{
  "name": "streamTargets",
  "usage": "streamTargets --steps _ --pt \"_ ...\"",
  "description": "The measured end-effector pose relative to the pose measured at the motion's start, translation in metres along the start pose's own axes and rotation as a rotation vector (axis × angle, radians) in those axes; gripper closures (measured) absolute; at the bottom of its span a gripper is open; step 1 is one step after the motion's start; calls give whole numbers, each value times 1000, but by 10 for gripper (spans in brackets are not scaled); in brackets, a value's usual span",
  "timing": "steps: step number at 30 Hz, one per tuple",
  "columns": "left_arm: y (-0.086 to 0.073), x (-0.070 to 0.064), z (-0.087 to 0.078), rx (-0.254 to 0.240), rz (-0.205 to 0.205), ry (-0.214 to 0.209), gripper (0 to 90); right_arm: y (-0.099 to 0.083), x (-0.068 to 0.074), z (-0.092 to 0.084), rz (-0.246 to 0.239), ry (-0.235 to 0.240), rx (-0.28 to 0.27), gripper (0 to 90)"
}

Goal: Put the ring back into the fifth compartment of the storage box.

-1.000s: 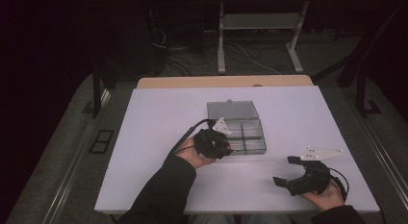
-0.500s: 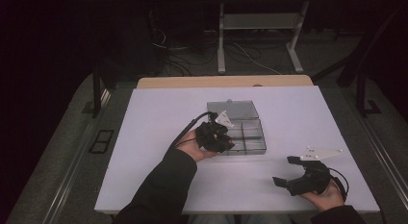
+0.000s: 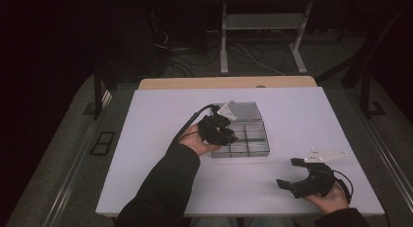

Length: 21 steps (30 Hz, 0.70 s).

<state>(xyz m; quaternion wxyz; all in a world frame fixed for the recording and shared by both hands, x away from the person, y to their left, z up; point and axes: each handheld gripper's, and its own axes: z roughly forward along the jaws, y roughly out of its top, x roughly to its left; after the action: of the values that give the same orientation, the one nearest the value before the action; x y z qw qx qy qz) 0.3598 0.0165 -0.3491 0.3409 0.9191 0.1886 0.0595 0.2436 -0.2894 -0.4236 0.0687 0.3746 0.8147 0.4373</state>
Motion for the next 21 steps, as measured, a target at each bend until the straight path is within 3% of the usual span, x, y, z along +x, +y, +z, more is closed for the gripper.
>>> streamTargets --steps 10,17,21 --pt "2 10 7 -19 -17 11 702 0 0 0 3 3 0 1" --pt "2 19 17 -64 -57 16 701 0 0 0 3 0 0 1" --pt "1 25 23 -65 -68 20 701 0 -1 0 -1 -2 -3 1"
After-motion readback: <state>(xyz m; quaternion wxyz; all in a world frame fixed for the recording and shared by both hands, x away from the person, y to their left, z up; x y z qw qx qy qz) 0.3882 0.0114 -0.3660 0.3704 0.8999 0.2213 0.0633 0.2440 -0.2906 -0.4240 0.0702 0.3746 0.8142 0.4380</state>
